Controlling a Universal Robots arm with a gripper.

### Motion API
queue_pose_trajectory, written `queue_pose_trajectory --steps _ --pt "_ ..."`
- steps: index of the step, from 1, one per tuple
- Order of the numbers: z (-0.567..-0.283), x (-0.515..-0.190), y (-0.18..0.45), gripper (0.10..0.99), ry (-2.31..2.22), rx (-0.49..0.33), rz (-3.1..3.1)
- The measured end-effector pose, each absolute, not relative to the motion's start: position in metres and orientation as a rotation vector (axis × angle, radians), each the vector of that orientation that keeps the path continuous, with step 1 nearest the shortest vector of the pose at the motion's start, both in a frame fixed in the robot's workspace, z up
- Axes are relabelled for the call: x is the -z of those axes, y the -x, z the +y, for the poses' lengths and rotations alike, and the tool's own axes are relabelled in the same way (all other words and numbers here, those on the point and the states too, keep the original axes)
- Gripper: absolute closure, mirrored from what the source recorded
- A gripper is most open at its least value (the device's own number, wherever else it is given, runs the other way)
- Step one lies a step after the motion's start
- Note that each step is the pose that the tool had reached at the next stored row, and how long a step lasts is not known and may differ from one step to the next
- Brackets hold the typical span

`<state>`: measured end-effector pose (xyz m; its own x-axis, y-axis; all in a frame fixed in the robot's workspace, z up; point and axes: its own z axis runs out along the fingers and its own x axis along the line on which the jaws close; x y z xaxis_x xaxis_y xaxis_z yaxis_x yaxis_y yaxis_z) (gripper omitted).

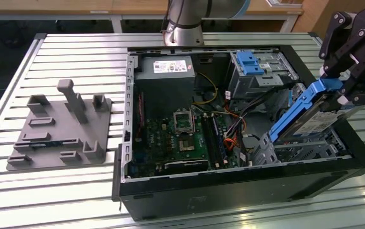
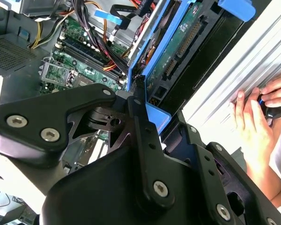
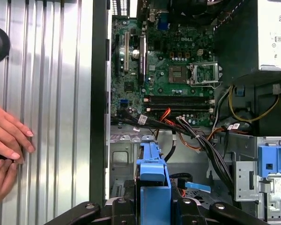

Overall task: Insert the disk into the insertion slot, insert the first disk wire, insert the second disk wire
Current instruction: 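Insert the disk into the insertion slot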

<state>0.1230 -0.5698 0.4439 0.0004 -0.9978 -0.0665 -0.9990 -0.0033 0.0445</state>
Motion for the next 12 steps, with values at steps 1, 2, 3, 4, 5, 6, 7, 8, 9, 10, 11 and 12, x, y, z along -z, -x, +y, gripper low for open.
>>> queue_pose_trajectory --steps 1,2,3,4,5,6,7,8,9,10,11,12 --pt "-0.57 -0.443 -0.123 0.722 2.211 -0.123 2.207" --pt "-0.57 -0.442 -0.123 0.722 2.211 -0.123 2.207" --pt "-0.57 -0.441 -0.123 0.722 2.211 -0.123 2.208" --pt "-0.57 -0.44 -0.123 0.722 2.212 -0.124 2.208" --pt "-0.57 -0.439 -0.123 0.722 2.212 -0.124 2.208" --pt "-0.57 -0.438 -0.123 0.722 2.212 -0.124 2.208" --pt "-0.57 -0.437 -0.123 0.722 2.212 -0.125 2.208" --pt "-0.57 -0.436 -0.123 0.722 2.212 -0.125 2.209" --pt "-0.57 -0.434 -0.123 0.722 2.213 -0.126 2.209" --pt "-0.57 -0.433 -0.123 0.722 2.213 -0.126 2.209" --pt "-0.57 -0.432 -0.123 0.722 2.213 -0.127 2.209" --pt "-0.57 -0.43 -0.123 0.722 2.213 -0.127 2.21"
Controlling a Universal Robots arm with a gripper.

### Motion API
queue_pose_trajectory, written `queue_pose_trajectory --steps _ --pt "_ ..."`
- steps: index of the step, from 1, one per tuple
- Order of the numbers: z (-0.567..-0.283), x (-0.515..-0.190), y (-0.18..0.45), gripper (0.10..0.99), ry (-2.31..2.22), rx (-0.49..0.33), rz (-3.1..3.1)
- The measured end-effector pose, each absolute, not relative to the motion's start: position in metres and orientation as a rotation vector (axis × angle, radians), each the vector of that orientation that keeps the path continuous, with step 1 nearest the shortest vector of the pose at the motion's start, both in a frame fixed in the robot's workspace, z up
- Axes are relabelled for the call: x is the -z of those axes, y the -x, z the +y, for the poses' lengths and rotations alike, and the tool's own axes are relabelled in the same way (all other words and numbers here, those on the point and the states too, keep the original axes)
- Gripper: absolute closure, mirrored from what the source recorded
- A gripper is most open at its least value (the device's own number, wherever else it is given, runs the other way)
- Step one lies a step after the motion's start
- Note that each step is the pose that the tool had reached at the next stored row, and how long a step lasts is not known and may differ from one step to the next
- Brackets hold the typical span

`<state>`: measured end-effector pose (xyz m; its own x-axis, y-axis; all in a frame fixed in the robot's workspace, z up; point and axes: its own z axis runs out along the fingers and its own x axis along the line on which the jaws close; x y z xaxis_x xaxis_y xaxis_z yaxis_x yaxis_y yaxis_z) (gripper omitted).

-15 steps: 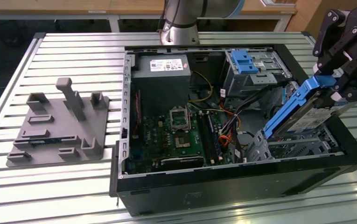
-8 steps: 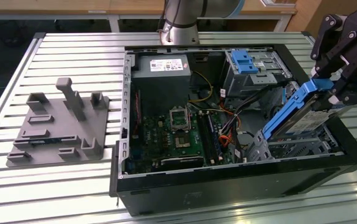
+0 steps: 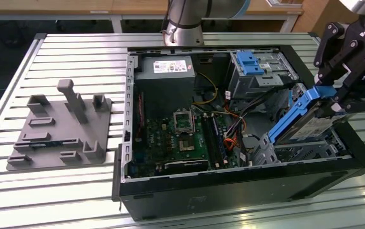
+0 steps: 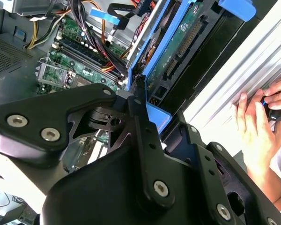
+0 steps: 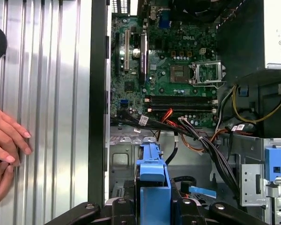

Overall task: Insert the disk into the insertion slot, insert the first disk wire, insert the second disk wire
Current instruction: 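Insert the disk into the insertion slot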

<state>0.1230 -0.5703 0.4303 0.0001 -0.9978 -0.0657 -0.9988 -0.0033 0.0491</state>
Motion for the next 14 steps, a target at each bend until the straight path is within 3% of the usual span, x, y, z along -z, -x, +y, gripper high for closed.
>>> queue_pose_trajectory --steps 14 --pt "-0.57 -0.406 -0.123 0.722 2.215 -0.131 2.211"
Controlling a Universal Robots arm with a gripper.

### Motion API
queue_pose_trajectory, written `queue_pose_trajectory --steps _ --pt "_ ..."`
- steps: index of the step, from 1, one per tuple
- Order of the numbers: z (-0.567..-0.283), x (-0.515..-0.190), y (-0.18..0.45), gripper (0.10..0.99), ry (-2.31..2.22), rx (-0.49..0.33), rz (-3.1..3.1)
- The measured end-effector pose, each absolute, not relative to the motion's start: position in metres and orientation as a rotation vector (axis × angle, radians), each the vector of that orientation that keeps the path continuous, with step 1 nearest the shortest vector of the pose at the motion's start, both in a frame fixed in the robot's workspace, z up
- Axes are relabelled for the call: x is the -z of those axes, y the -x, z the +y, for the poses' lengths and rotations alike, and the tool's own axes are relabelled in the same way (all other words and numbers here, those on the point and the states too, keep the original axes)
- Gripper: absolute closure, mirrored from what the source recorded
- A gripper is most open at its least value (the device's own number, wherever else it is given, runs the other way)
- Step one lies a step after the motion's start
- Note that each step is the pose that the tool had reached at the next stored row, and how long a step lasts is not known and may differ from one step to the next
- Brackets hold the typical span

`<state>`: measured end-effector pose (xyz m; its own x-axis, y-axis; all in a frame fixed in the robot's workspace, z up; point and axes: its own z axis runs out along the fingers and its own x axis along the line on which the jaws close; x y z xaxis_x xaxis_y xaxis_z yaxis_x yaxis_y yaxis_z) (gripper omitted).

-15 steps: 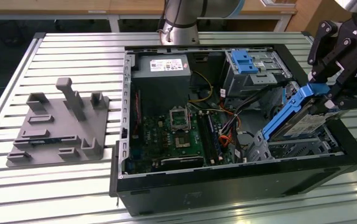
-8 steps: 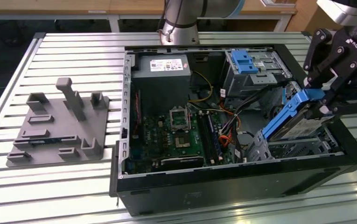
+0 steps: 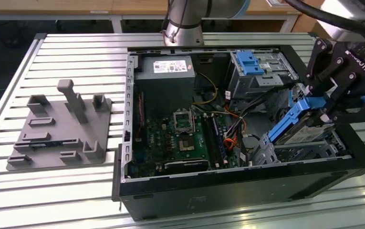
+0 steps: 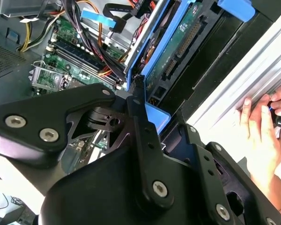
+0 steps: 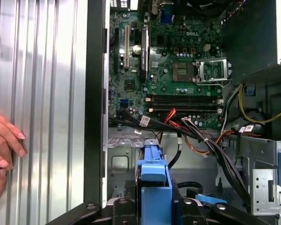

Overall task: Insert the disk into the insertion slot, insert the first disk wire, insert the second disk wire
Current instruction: 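Insert the disk into the insertion slot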

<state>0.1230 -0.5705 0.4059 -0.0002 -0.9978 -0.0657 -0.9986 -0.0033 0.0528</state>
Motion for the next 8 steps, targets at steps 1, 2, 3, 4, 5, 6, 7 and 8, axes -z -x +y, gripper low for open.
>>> queue_pose_trajectory --steps 1,2,3,4,5,6,7,8 --pt "-0.57 -0.404 -0.123 0.722 2.215 -0.131 2.211" --pt "-0.57 -0.402 -0.123 0.722 2.215 -0.131 2.212" --pt "-0.57 -0.4 -0.123 0.722 2.215 -0.131 2.212" --pt "-0.571 -0.398 -0.123 0.722 2.215 -0.132 2.211" --pt "-0.571 -0.397 -0.123 0.722 2.215 -0.131 2.212" --pt "-0.571 -0.395 -0.123 0.722 2.215 -0.131 2.212" --pt "-0.57 -0.394 -0.123 0.722 2.215 -0.131 2.212" --pt "-0.57 -0.393 -0.123 0.722 2.215 -0.131 2.212"
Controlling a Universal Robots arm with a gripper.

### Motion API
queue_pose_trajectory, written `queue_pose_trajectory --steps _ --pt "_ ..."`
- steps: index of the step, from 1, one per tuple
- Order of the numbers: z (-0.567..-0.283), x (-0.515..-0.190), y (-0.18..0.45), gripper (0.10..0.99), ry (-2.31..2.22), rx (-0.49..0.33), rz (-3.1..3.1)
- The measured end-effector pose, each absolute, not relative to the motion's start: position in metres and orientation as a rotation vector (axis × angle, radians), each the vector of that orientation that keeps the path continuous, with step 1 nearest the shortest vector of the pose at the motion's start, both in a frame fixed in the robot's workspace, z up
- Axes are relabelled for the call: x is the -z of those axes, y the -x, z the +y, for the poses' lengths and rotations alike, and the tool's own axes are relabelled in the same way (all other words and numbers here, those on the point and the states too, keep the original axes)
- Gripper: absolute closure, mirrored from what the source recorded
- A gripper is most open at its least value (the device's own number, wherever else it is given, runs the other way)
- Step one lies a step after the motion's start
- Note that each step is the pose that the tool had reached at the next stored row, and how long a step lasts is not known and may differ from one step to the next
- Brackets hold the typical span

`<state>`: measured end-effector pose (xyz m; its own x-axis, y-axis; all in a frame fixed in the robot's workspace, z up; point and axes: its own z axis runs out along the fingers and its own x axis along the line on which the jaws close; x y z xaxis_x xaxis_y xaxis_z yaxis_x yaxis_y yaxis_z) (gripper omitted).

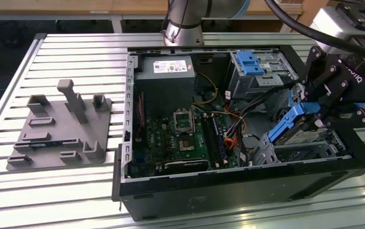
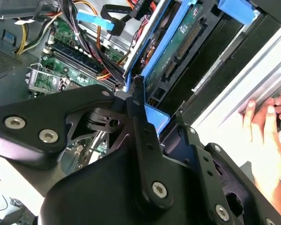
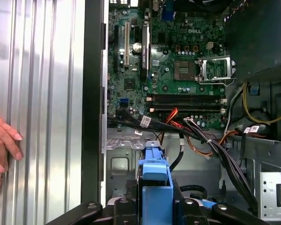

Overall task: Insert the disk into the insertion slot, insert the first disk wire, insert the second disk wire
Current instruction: 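Insert the disk into the insertion slot, then insert the first disk wire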

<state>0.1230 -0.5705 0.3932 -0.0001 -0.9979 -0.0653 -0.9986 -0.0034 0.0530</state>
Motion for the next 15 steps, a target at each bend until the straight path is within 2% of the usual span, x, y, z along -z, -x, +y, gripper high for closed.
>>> queue_pose_trajectory --steps 2,3,4,5,15 --pt "-0.5705 -0.3928 -0.123 0.714 2.215 -0.131 2.211" --pt "-0.5705 -0.3928 -0.123 0.655 2.215 -0.131 2.211" --pt "-0.5705 -0.3928 -0.123 0.655 2.215 -0.131 2.212" --pt "-0.5705 -0.3928 -0.123 0.588 2.215 -0.131 2.211" --pt "-0.5705 -0.3925 -0.123 0.588 2.215 -0.131 2.211"
